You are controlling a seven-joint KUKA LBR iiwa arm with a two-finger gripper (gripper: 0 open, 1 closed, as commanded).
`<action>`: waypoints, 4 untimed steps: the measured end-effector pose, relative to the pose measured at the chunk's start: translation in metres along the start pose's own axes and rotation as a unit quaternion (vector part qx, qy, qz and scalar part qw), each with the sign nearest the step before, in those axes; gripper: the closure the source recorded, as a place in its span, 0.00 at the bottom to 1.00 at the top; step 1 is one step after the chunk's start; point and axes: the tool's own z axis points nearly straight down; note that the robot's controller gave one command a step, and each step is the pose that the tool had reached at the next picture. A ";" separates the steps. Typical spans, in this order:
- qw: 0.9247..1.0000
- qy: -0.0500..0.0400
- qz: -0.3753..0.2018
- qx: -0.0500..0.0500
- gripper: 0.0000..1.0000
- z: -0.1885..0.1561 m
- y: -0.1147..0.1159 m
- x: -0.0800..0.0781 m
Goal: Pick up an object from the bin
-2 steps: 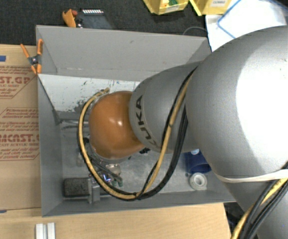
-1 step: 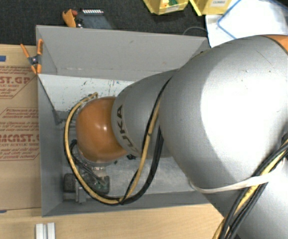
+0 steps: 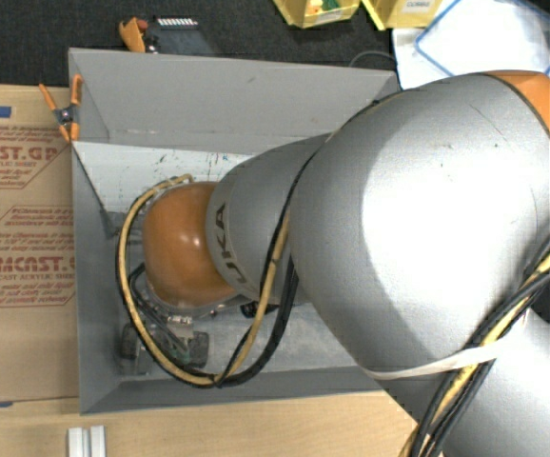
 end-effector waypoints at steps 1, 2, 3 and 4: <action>1.000 0.000 0.000 0.000 1.00 0.000 0.000 0.000; 1.000 0.003 0.000 0.001 1.00 -0.019 -0.001 0.002; 1.000 0.000 0.000 -0.001 1.00 -0.039 0.001 0.000; 1.000 0.002 0.000 0.001 1.00 -0.069 0.000 0.001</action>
Offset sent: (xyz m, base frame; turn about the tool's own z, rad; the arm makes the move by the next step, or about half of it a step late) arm 0.0000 0.0001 0.0469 -0.0002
